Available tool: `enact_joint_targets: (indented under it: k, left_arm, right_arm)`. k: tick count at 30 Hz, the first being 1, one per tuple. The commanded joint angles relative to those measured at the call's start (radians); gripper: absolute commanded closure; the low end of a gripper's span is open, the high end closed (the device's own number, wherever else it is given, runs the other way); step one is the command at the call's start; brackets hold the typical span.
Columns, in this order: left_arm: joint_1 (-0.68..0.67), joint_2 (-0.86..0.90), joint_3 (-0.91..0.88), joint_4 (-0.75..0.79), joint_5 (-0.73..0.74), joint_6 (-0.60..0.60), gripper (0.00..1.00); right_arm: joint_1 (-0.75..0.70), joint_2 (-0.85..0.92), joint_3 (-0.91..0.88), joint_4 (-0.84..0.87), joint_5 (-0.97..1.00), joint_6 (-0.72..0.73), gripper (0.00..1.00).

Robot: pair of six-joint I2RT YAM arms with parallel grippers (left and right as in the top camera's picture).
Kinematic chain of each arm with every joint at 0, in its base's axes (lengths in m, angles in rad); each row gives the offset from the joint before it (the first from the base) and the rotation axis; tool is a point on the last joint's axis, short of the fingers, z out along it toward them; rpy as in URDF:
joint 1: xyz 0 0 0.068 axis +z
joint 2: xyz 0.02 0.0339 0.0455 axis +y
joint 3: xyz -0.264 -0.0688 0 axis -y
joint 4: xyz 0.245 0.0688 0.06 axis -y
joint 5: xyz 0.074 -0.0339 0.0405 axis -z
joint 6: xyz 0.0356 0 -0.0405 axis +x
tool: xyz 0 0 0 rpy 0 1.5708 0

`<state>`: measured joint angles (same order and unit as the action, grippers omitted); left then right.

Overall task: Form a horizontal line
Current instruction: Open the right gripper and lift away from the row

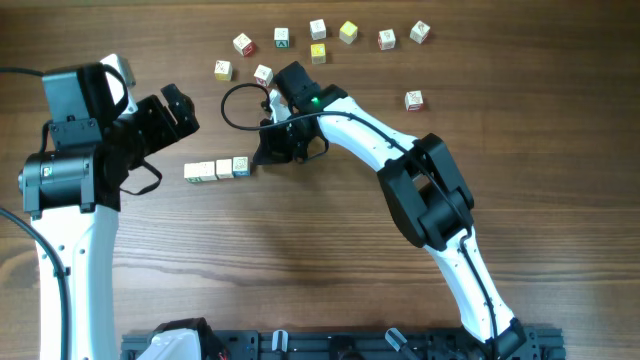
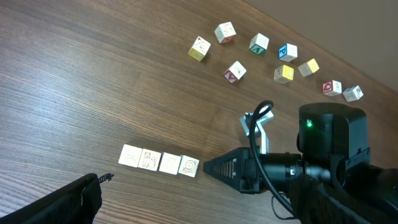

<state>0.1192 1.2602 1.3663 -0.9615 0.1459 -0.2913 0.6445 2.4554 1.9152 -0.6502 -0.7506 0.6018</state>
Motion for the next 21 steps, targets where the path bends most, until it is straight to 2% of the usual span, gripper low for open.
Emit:
enact_joint_targets:
  k: [1, 5, 17, 21]
  left_arm:
    - [0.003, -0.003, -0.007, 0.002, -0.010, -0.008, 0.00]
    - [0.003, -0.003, -0.007, 0.002, -0.010, -0.008, 0.00]
    - [0.003, -0.003, -0.007, 0.002, -0.010, -0.008, 0.00]
    - [0.003, -0.003, -0.007, 0.002, -0.010, -0.008, 0.00]
  right_arm:
    - [0.000, 0.008, 0.002, 0.002, -0.055, 0.004, 0.95]
    - [0.002, 0.008, 0.002, 0.011, -0.047, 0.003, 0.95]
    - [0.026, 0.008, 0.001, -0.034, 0.298, 0.004, 0.96]
    - [-0.016, 0.005, 0.002, -0.070, 0.294, 0.003, 0.96]
